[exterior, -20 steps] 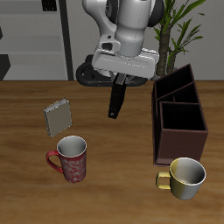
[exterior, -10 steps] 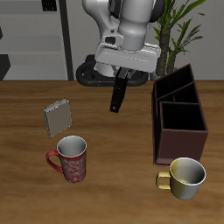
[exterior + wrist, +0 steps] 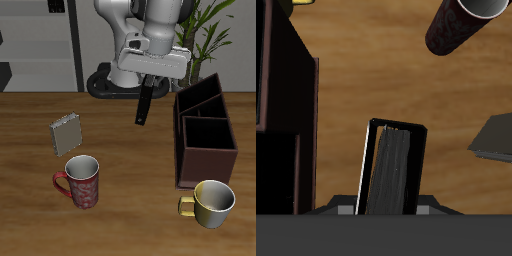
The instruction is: Place the black book into the left desk caddy's front compartment
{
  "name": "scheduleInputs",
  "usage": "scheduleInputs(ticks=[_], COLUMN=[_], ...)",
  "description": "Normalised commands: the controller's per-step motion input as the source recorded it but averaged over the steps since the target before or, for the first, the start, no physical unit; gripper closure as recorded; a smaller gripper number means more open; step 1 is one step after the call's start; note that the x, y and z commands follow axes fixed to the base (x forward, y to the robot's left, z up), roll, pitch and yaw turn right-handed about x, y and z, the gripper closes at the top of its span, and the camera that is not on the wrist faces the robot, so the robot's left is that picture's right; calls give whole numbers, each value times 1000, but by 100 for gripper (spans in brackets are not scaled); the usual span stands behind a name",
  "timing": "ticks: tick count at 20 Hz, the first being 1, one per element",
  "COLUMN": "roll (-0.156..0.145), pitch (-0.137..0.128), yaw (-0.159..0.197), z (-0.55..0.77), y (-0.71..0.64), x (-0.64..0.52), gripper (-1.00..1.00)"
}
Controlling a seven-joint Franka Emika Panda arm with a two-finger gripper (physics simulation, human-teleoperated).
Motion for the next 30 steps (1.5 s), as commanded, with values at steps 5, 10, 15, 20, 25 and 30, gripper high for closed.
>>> scheduleInputs(ticks=[5,10,15,20,25,30], roll=[33,27,41,35,40,21], pitch=[0,2,0,4,-6,-22], yaw=[23,3,19,21,26,19], z=[-80,-11,-25,-3,36,117], y=[209,176,176,246,187,224], x=[-71,-68,-52,-57,-12,11], gripper=[100,100,100,100,100,100])
